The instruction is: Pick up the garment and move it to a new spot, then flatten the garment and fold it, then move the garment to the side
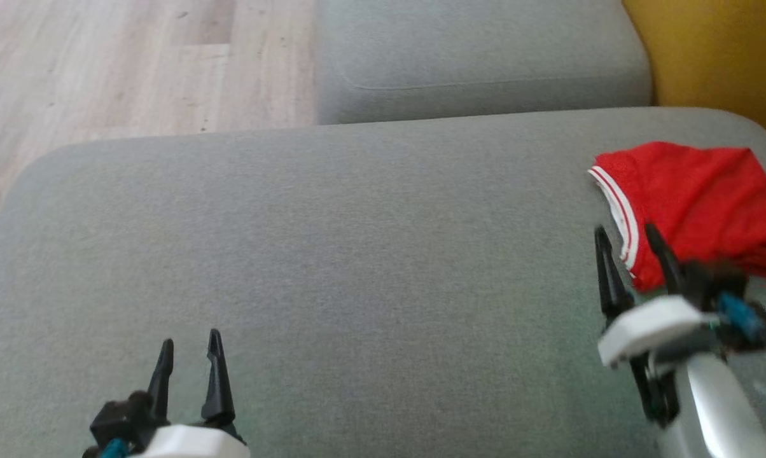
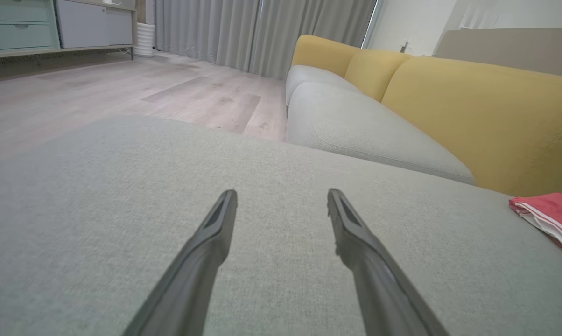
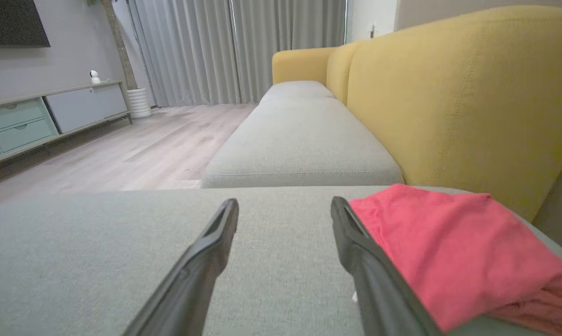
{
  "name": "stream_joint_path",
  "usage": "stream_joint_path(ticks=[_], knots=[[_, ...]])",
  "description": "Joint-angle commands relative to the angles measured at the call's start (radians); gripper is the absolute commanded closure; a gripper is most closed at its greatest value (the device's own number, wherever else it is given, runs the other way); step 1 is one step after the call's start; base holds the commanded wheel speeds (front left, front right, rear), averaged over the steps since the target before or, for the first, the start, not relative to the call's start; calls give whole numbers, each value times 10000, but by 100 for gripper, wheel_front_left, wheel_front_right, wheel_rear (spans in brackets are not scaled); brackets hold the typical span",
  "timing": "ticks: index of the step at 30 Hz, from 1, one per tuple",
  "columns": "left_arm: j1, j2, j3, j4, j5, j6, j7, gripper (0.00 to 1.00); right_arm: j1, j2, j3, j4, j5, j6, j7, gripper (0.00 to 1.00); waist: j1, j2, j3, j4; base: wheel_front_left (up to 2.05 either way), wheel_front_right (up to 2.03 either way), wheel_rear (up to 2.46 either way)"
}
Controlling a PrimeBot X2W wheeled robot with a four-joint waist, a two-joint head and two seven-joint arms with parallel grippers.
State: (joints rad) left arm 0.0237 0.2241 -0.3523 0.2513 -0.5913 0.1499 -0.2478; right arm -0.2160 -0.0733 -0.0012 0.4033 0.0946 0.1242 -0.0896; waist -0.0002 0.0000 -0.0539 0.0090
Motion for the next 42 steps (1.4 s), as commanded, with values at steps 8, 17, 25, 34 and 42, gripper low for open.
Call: stream_joint_path(ticks=[8,17,25,34,42], knots=[[-259,-17,158,-310,180,126,-107,0,1853,226,-94,-2076,169,65,-209,0,2,0,-133,357,0,0,0],[-254,-5,-25,-344,168,93,28,0,2540,229,451,-2465,722,65,-147,0,2,0,-212,237,0,0,0],[-313,9,-150,-334,156,95,187,0,2546,230,739,-2308,860,65,-187,0,2,0,-222,277,0,0,0],[86,-84,-467,-65,98,82,268,100,2883,282,588,-1870,819,0,-88,100,2,0,-211,259,0,0,0],[185,-233,-295,347,-304,-27,403,100,2949,274,545,-1348,1383,1,-3,100,2,0,-179,243,0,0,0]])
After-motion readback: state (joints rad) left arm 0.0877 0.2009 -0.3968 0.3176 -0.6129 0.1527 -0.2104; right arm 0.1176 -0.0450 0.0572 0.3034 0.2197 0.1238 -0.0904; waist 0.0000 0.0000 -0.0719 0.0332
